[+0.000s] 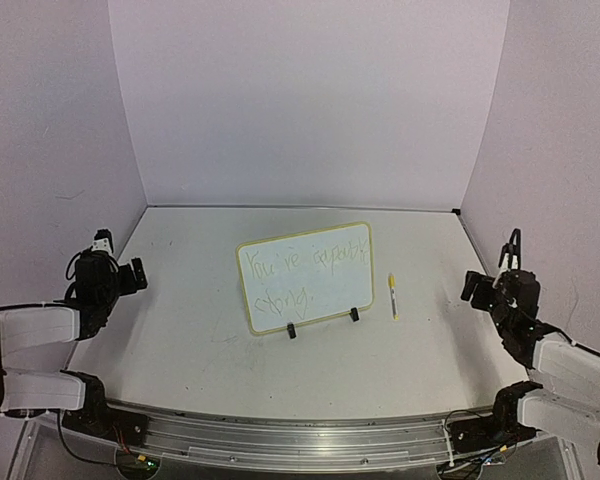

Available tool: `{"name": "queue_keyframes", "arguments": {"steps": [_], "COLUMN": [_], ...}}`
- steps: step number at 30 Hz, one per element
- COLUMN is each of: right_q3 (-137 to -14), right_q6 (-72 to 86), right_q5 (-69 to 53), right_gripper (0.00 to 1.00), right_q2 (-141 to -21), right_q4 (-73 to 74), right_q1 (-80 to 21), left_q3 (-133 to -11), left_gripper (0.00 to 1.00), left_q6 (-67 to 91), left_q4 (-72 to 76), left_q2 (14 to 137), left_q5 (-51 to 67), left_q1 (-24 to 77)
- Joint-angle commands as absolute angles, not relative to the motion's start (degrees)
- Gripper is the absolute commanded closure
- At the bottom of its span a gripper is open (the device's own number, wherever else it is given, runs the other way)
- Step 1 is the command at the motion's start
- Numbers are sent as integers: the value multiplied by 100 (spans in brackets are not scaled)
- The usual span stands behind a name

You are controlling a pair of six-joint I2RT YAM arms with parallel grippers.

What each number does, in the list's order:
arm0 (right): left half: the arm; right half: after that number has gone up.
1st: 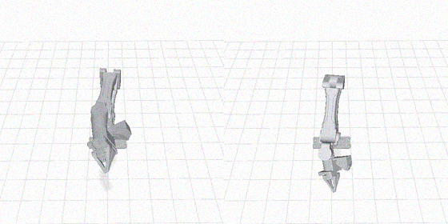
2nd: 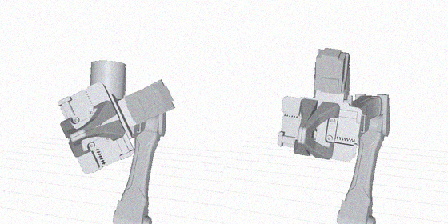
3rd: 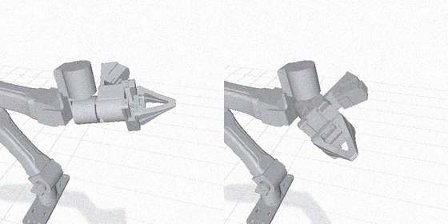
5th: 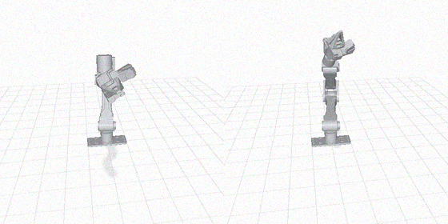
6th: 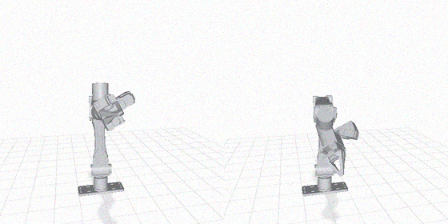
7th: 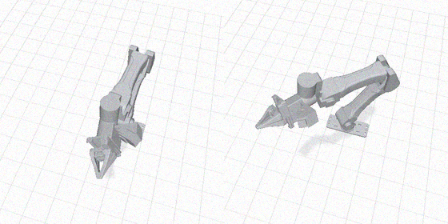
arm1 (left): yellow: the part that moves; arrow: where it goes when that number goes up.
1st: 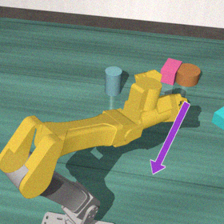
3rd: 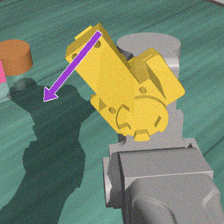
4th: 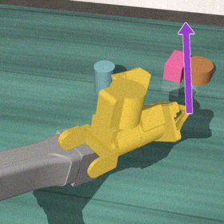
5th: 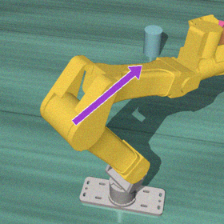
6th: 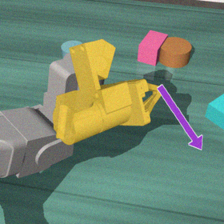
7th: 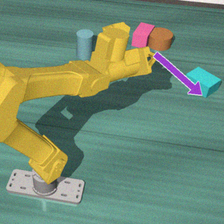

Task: Write a sentence on the whiteboard
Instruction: Reset both arms

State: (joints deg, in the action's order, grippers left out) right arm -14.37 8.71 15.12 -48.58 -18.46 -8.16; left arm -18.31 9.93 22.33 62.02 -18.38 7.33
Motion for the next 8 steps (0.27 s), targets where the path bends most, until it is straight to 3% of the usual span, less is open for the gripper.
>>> {"name": "queue_keyframes", "arguments": {"steps": [1, 8], "right_q3": [-1409, -1398], "right_q6": [765, 751], "right_q5": [1763, 1746], "right_gripper": [2, 2], "right_q2": [-4721, -4693], "right_q4": [-2276, -2276], "right_q1": [-804, -803], "left_q3": [-1939, -1912], "left_gripper": [1, 1], "left_q6": [915, 958], "left_q4": [2543, 2601], "left_q2": [6342, 6300], "left_q5": [-1992, -1988], "left_q1": [729, 729]}}
